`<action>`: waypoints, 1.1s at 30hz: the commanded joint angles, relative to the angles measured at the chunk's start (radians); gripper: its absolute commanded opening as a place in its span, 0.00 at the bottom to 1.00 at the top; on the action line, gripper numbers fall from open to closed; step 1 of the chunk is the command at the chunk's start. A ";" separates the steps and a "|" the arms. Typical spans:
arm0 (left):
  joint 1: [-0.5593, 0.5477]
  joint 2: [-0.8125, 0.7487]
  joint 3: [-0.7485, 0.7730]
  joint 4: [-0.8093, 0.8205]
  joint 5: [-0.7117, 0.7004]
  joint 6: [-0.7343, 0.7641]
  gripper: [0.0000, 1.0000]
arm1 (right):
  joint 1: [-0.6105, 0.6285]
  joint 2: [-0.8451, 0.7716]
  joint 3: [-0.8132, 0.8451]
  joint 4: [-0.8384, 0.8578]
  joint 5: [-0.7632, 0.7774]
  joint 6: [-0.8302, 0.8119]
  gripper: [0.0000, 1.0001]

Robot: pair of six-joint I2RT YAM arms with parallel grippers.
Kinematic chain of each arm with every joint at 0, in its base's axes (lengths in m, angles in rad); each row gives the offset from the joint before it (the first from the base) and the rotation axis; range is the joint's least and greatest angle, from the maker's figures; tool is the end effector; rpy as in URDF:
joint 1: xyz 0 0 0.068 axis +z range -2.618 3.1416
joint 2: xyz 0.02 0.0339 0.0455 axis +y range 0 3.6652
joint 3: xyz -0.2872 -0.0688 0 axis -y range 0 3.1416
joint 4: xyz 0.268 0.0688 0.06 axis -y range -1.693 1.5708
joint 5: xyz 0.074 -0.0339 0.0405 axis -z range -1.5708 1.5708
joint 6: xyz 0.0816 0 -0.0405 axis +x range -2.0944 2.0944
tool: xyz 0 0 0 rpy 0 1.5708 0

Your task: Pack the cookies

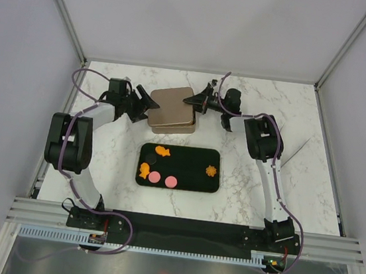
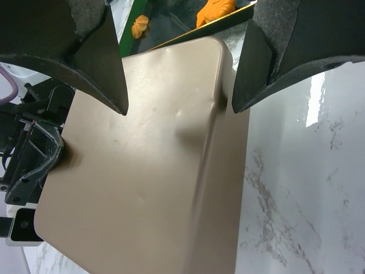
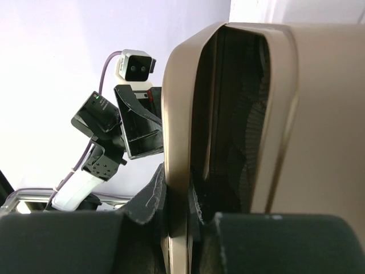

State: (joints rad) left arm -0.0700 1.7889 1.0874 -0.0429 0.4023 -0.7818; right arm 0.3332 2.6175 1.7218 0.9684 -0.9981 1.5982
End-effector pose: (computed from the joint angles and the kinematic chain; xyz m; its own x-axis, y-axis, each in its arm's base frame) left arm 0.4319 -0.0623 0.1658 -0.7274 -0.5989 -0.3350 -0.2267 0.6705 -0.7065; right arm 0.5454 0.2613 0.0941 -0.9709 0.2372 -0.0337 -0.0421 -0.0303 0.9987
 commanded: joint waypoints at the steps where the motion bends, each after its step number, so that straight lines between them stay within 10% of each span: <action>1: -0.008 0.007 0.039 0.035 0.020 0.042 0.80 | -0.014 -0.025 -0.019 0.078 -0.010 0.008 0.14; 17: -0.024 0.041 0.075 -0.020 -0.005 0.065 0.78 | -0.063 -0.079 -0.123 0.161 -0.008 0.043 0.40; 33: -0.031 0.061 0.104 -0.058 -0.016 0.084 0.78 | -0.120 -0.155 -0.232 0.003 0.012 -0.136 0.43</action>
State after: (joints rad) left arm -0.0929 1.8332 1.1484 -0.0814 0.3977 -0.7444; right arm 0.2340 2.5351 1.5150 1.0203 -0.9928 1.5742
